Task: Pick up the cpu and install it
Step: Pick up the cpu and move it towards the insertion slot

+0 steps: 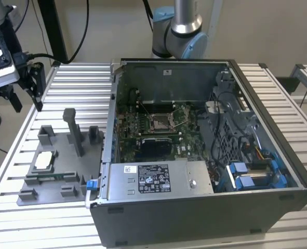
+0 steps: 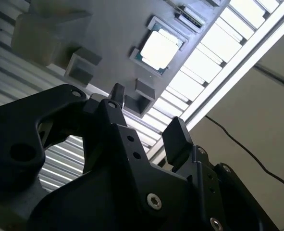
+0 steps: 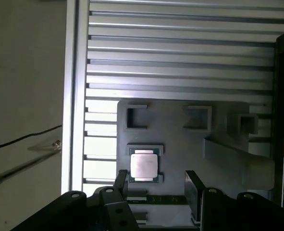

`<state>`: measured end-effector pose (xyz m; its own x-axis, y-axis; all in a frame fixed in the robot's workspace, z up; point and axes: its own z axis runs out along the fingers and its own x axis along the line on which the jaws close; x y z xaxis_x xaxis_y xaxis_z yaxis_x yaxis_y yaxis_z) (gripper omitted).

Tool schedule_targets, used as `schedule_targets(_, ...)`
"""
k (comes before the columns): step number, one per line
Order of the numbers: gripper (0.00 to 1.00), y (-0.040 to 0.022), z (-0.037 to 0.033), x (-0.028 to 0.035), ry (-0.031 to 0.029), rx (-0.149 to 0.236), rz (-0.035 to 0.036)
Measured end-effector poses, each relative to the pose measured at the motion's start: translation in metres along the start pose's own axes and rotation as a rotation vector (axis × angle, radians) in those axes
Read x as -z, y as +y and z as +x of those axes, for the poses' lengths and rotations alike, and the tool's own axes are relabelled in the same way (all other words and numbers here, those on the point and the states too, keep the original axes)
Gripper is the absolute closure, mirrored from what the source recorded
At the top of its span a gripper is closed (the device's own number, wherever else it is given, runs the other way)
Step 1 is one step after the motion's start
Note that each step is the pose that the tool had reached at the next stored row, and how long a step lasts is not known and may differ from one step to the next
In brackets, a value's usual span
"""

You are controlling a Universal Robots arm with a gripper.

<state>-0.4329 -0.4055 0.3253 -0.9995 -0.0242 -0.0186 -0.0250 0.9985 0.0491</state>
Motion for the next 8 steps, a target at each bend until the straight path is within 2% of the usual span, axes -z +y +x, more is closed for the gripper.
schedule_targets(8, 0.0, -0.0006, 0.0043, -0.0145, -0.0005, 0.0, 0.0)
